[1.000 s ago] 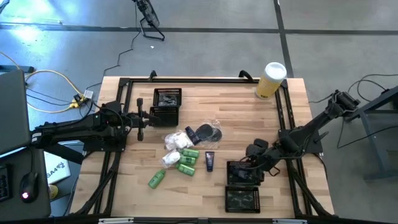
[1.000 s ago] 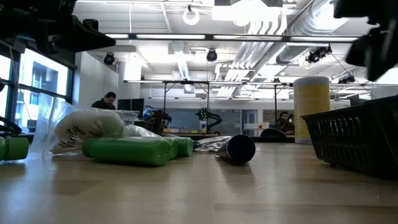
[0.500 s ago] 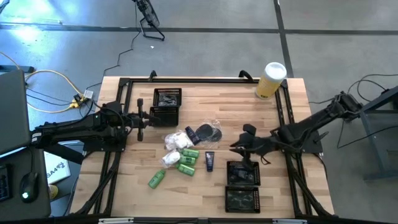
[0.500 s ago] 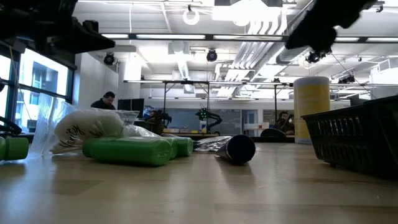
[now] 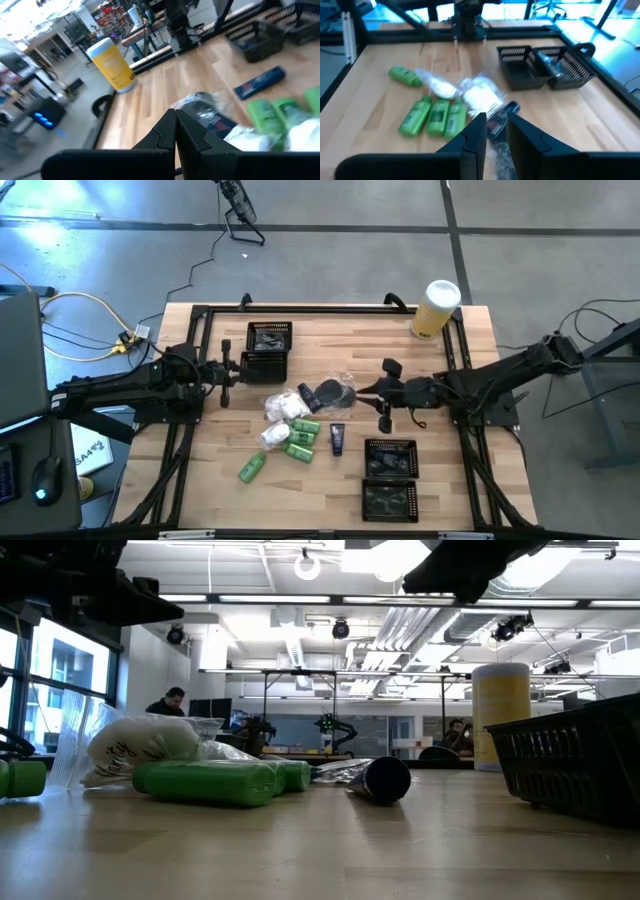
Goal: Pick & Place Travel size toiletries
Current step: Put the green shampoo into the bottom black basket
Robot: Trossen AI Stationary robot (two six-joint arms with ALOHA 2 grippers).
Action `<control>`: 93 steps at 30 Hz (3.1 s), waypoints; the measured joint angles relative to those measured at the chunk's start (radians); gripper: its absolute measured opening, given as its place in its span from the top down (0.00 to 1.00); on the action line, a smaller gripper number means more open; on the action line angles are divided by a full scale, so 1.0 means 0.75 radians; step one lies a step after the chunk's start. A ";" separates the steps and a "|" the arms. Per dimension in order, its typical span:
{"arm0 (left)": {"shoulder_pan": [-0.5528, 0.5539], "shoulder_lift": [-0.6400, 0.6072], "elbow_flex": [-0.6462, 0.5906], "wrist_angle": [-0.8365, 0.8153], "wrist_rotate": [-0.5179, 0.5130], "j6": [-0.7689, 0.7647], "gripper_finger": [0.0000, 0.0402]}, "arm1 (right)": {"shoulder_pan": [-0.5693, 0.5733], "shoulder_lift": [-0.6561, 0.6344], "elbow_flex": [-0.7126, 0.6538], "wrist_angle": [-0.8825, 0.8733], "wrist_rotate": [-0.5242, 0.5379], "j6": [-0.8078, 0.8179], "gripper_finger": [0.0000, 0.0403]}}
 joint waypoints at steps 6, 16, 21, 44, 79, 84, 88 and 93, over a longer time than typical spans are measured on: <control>-0.001 0.000 0.000 0.001 0.072 -0.210 1.00 | -0.082 0.052 -0.001 0.113 -0.002 -0.116 0.84; -0.133 0.103 0.000 0.107 0.006 -0.440 1.00 | -0.199 0.180 -0.001 0.199 -0.025 -0.172 0.84; -0.293 0.248 0.000 0.304 -0.094 -0.428 1.00 | -0.198 0.202 -0.001 0.235 -0.026 -0.183 0.84; -0.945 0.746 0.514 -0.697 -0.801 -1.117 1.00 | -0.250 0.201 -0.001 0.270 -0.015 -0.241 0.84; -1.016 1.081 0.646 -0.822 -0.387 -1.660 1.00 | -0.247 0.201 0.001 0.346 -0.016 -0.246 0.84; -1.050 1.224 0.724 -0.838 -0.394 -1.645 1.00 | -0.227 0.200 0.001 0.338 -0.016 -0.246 0.84; -1.085 1.343 0.802 -0.839 -0.388 -1.686 1.00 | -0.210 0.200 0.001 0.348 -0.017 -0.246 0.84; -1.118 1.417 0.832 -0.831 -0.333 -1.869 1.00 | -0.210 0.200 0.001 0.329 -0.021 -0.244 0.84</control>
